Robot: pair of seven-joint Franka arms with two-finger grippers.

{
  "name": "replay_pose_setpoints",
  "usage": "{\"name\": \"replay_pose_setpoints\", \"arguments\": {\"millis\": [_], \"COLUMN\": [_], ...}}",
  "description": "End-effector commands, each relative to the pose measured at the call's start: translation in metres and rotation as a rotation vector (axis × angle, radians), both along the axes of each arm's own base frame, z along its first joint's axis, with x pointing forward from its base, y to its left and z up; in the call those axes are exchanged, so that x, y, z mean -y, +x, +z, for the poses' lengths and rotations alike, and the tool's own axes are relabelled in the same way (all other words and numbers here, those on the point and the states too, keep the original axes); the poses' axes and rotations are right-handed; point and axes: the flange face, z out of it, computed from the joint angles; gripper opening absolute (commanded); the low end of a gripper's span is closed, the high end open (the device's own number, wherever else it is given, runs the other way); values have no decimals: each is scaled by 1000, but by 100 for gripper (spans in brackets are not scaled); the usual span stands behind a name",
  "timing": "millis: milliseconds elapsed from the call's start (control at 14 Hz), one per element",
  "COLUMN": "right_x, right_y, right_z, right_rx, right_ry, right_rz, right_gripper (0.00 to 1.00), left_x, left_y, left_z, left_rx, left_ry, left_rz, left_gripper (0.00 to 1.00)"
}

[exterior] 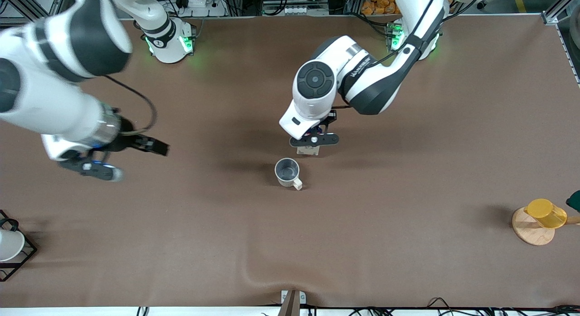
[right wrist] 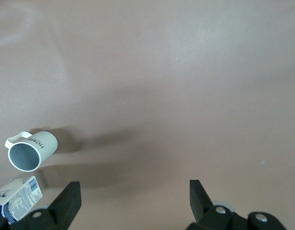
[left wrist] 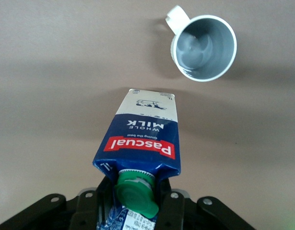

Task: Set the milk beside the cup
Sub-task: 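Lower the milk beside the mug while the right gripper returns to rest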

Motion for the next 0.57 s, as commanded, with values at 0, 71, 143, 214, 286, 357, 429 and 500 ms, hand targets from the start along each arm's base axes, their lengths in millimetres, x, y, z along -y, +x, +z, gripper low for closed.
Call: {"name": "replay_pose_setpoints", "arguments": {"millis": [0, 71, 143, 214, 286, 357, 429, 500], "right_x": [54, 81, 94, 105, 112, 114, 112, 113], "right_y": [-1, 1, 0, -3, -8, -14, -22, -30], "right_z": [13, 16, 22, 31, 44, 56, 72, 89], "right_rx": [31, 43, 58, 79, 103, 123, 148, 174], "right_ry": [36, 54, 58, 57, 56, 54, 50, 42], "right_rz": [95, 129, 169, 197, 219, 232, 236, 238], "right_gripper": [100, 100, 100, 100, 100, 100, 100, 100], "left_x": [16, 27, 29, 30, 32, 33, 34, 36], "left_y": [0, -7, -7, -4, -3, -1, -1, 0], "left_z": [-7, -10, -17, -19, -19, -18, -17, -23], "left_rx": [0, 0, -8, -8, -5, 2, 8, 5], "left_ry": [1, -1, 1, -5, -10, -18, -25, -29], "left_rz": [2, -14, -19, -21, -19, -17, -15, -17], "left_gripper": [35, 35, 35, 35, 35, 35, 35, 35]}}
